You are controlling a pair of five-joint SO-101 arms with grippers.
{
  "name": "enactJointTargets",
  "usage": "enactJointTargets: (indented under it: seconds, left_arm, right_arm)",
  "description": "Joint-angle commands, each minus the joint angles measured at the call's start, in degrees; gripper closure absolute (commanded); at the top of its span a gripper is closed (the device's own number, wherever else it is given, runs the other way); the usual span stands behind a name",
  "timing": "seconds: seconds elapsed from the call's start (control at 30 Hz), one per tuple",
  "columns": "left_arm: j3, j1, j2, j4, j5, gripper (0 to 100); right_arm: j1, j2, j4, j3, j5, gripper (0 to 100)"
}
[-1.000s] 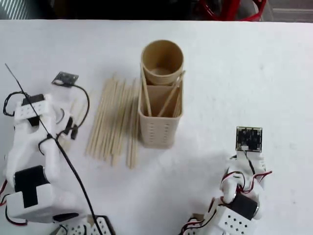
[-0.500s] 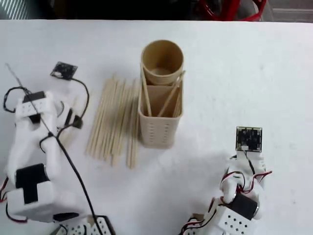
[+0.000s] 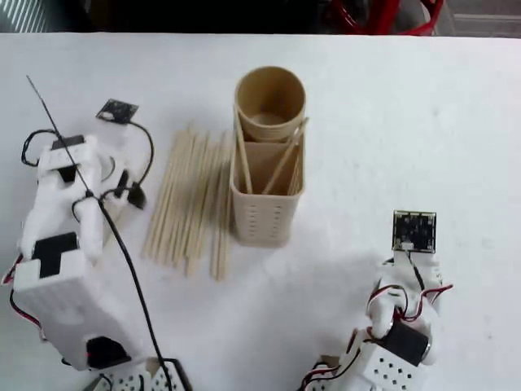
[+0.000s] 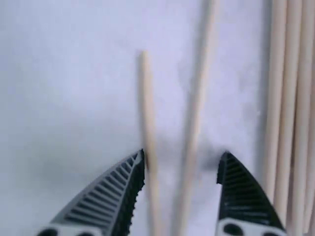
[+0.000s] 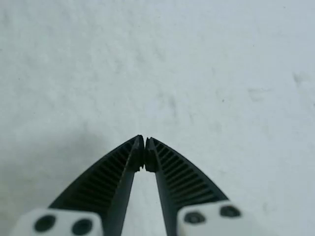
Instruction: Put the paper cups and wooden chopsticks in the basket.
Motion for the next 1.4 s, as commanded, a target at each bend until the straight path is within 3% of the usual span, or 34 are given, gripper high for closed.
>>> enactJointTargets:
  seconds: [0.0, 0.53, 0.8, 1.17, 1.37]
  left_arm:
    - [-3.4, -0.9, 1.0, 2.7, -0.5, 89]
    - [-3.3, 0.7, -0.8, 6.0, -0.2, 98]
    - [-3.3, 3.2, -16.0, 12.2, 2.3, 98]
    - [-3.1, 13.6, -42.2, 20.4, 8.3, 98]
    - [-0.2, 14.4, -42.8, 20.2, 7.6, 98]
  right_arm:
    - [0.5, -0.1, 0.2, 0.5, 0.1, 98.1]
    - [0.5, -0.1, 0.2, 0.5, 0.1, 98.1]
    - [0.5, -0.1, 0.2, 0.5, 0.1, 98.1]
    - [0.5, -0.1, 0.2, 0.5, 0.1, 98.1]
    - [0.5, -0.1, 0.2, 0.5, 0.1, 98.1]
